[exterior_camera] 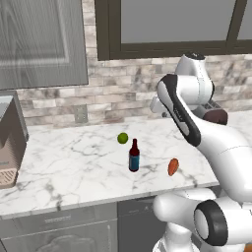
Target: Place the beer on the top shelf of the fridge to keep it out of children's reach, and place the sweet potato and lime on lower shelves for easy access.
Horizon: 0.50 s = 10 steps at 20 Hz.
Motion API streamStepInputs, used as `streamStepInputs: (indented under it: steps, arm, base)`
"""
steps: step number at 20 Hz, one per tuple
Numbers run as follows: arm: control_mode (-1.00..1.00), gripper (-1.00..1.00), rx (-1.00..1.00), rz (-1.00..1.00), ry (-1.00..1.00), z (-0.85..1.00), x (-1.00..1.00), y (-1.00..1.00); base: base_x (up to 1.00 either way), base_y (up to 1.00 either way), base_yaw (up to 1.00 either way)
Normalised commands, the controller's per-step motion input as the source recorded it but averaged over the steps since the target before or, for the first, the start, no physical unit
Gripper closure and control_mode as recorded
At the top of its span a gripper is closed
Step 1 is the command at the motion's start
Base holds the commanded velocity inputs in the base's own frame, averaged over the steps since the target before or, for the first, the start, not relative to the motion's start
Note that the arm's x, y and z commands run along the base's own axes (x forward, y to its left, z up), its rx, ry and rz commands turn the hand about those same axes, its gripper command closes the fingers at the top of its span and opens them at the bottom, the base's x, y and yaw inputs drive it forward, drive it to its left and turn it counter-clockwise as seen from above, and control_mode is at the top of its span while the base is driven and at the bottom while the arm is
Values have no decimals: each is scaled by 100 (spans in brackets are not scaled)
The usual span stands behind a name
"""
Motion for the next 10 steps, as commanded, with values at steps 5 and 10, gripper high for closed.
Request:
streamStepInputs:
  steps: [5, 10]
  arm:
    - [-100, -100, 0, 0, -1, -10, -14, -2]
    - [-100, -100, 0, -7, -4, -32, -36, -30]
  base:
    - [0, 0, 0]
    - [0, 0, 0]
